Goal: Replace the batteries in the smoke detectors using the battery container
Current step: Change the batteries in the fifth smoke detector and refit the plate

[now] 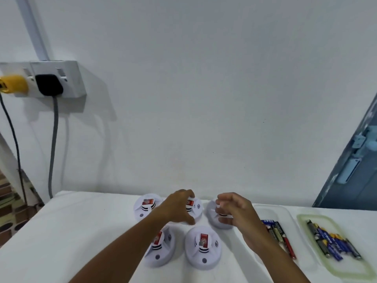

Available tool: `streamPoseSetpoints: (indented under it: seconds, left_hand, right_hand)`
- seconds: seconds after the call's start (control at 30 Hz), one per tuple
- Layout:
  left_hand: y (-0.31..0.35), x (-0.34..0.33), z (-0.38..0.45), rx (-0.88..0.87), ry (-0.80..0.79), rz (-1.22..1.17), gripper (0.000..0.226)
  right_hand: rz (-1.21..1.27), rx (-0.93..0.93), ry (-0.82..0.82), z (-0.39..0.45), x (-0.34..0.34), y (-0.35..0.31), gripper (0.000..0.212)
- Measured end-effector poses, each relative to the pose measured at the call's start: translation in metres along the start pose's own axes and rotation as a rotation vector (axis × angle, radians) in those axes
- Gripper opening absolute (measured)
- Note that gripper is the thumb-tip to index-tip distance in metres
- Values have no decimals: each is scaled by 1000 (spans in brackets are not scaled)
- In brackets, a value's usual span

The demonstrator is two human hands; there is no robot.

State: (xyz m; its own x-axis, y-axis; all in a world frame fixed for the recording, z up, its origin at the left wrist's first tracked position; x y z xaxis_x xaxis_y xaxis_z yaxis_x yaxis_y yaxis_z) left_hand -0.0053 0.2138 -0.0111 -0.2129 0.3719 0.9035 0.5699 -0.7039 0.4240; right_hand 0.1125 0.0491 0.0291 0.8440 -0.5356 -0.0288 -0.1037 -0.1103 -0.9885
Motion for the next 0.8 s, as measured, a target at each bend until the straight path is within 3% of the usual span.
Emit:
streamPoseSetpoints:
  seconds: [0.33,0.4,0.47,0.53,0.63,0.8]
  left_hand:
    - [-12,-3,-1,-21,-4,-45,87]
    - [-24,15,-8,-11,90,-11,78]
    - [-45,33,-18,28,184,169,68]
    - [-69,42,-30,124,169,311,66]
    - [-91,37,-41,229,79,215,74]
    - [-104,29,-44,198,56,51,73]
  right_hand:
    - [-117,55,-13,16,-7,24,19]
    - [-232,118,5,21,-13,22,22]
    - [-389,197,0,29,-26,20,24]
    - [-531,261,-44,40,-44,20,23]
    - [-809,305,-129,57,-71,22,31]
    - [-1131,305,-210,72,-98,27,38]
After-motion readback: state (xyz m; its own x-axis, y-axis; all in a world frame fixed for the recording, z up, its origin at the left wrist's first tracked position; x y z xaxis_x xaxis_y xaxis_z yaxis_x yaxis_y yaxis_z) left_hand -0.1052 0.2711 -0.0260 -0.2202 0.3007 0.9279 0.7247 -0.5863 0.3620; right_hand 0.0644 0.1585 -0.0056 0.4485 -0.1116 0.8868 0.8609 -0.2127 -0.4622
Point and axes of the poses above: each hand's wrist, its own z-axis towards the middle knuckle, its own x-axis out of the back of the hand, y = z × x, the point moved 5 cm from there along z, towards the middle knuckle, and after that the axes turned 1 degree about -x, right-handed, at the moved point
